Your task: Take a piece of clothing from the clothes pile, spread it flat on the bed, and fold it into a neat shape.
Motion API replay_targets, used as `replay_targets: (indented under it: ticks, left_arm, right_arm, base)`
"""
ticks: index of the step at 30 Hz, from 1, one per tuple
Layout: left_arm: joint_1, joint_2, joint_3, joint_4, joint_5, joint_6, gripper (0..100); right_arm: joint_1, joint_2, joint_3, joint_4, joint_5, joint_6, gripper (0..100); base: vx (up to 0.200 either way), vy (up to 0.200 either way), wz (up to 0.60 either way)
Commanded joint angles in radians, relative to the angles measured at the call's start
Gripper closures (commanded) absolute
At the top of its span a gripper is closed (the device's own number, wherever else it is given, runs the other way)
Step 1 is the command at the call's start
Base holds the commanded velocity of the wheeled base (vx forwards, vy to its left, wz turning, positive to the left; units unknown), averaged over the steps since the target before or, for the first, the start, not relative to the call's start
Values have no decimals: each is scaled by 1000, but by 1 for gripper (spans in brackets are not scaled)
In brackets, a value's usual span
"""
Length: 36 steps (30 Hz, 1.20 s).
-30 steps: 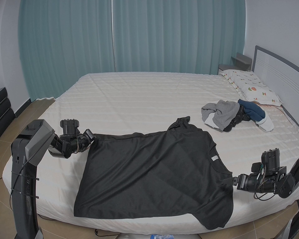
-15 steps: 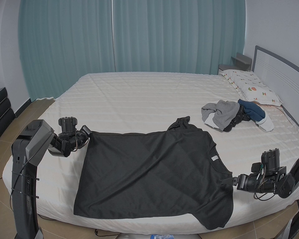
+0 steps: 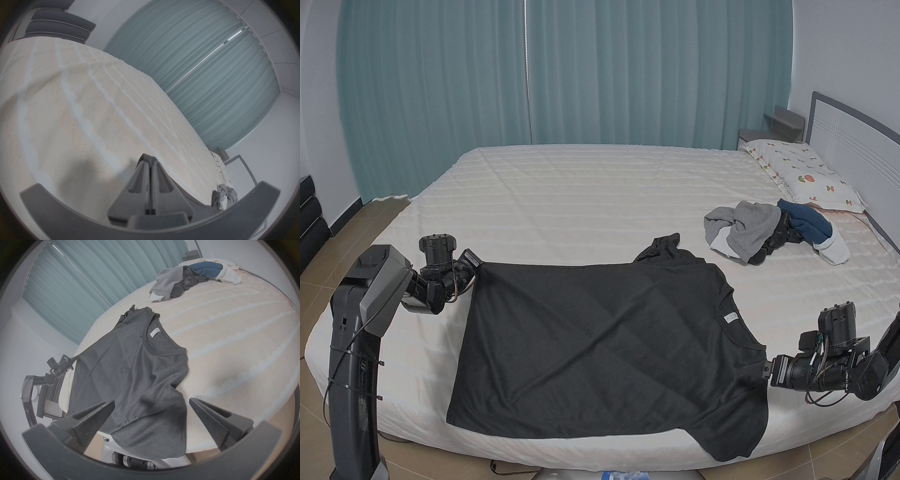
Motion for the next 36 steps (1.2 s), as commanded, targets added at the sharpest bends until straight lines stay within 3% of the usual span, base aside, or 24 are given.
replay_targets:
  ticks: [1,15,28,36]
  left_arm:
    - [5,15,-11,-2,4,0,100]
    - [21,36,-57,1,59,0,100]
    - [24,38,-49,1,61,-2,100]
    - [22,35,-44,3,59,-2,100]
  right_arm:
    - [2,18,0,-1,0,0,0]
    - [1,56,0,-7,-11,-6,0]
    - [-33,101,-28,-219,-34,55,0]
    - [-84,205,-263,-191,-43,64,0]
  base:
    - [0,0,0]
    - [0,0,0]
    - [0,0,0]
    - [0,0,0]
